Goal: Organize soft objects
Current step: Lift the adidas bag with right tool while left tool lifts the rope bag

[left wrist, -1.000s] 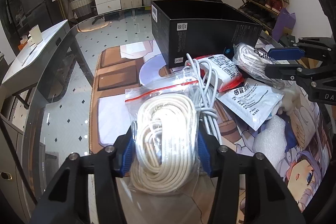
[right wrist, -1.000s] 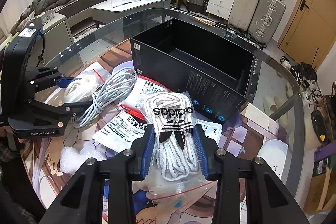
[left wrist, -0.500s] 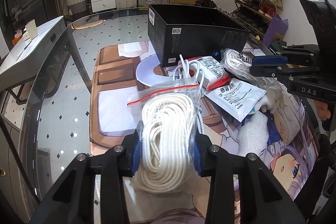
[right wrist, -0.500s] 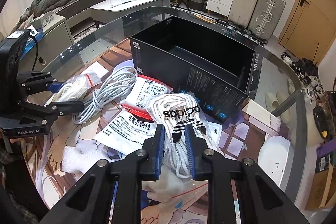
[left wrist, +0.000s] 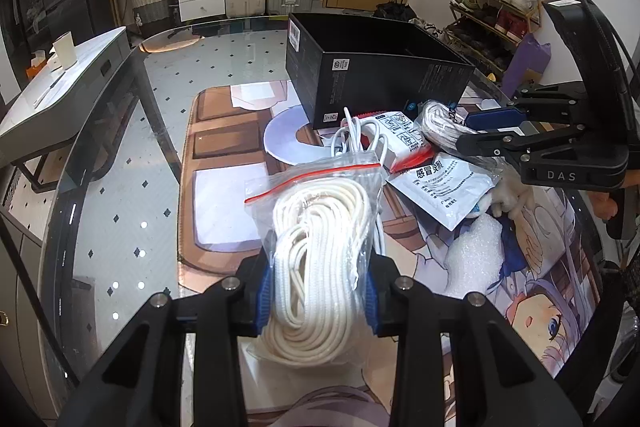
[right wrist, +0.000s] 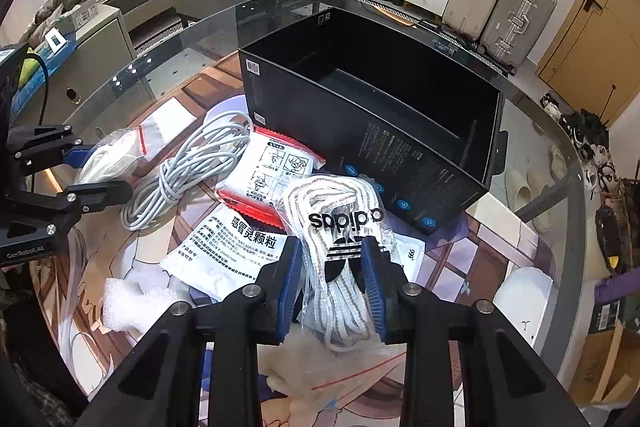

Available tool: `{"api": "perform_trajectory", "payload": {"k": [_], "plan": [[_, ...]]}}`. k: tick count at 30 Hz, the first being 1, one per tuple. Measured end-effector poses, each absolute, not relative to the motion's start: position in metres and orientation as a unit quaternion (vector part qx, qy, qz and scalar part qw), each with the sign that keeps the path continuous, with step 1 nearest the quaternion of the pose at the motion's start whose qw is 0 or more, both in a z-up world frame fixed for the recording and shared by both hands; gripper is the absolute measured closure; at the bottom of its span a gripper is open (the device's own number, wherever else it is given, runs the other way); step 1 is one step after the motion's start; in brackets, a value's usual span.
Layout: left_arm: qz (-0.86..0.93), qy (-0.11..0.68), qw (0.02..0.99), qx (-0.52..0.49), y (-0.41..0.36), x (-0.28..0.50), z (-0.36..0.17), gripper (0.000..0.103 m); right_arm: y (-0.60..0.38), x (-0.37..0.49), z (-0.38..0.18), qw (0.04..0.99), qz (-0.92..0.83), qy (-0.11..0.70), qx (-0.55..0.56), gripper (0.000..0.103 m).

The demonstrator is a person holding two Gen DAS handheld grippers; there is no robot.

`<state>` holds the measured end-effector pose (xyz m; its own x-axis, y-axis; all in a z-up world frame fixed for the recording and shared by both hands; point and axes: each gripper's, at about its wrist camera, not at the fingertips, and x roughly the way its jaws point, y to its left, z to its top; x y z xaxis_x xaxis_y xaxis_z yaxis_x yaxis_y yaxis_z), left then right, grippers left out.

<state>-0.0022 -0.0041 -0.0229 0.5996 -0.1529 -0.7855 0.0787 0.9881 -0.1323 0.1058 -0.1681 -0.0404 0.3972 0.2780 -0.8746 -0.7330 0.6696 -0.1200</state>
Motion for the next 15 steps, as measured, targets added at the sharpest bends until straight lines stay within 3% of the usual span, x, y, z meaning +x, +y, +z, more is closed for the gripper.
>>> {"api": "perform_trajectory", "payload": {"k": [2,5,9,15], "plan": [[-0.065,0.442,0.894,-0.043,-0.004,-0.003,-0.022,0.069,-0.164,0.107,-0.045,0.793,0.306,0.448,-0.277,0.054],[-0.067,0.44,0.894,-0.048,-0.004,-0.005,-0.022,0.069,-0.16,0.109,-0.051,0.792,0.302,0.449,-0.282,0.054],[-0.066,0.441,0.894,-0.051,-0.003,-0.004,-0.021,0.069,-0.162,0.112,-0.047,0.796,0.3,0.451,-0.269,0.073],[-0.069,0.436,0.896,-0.052,-0.003,-0.003,-0.018,0.069,-0.168,0.107,-0.038,0.801,0.3,0.446,-0.262,0.081]]}}
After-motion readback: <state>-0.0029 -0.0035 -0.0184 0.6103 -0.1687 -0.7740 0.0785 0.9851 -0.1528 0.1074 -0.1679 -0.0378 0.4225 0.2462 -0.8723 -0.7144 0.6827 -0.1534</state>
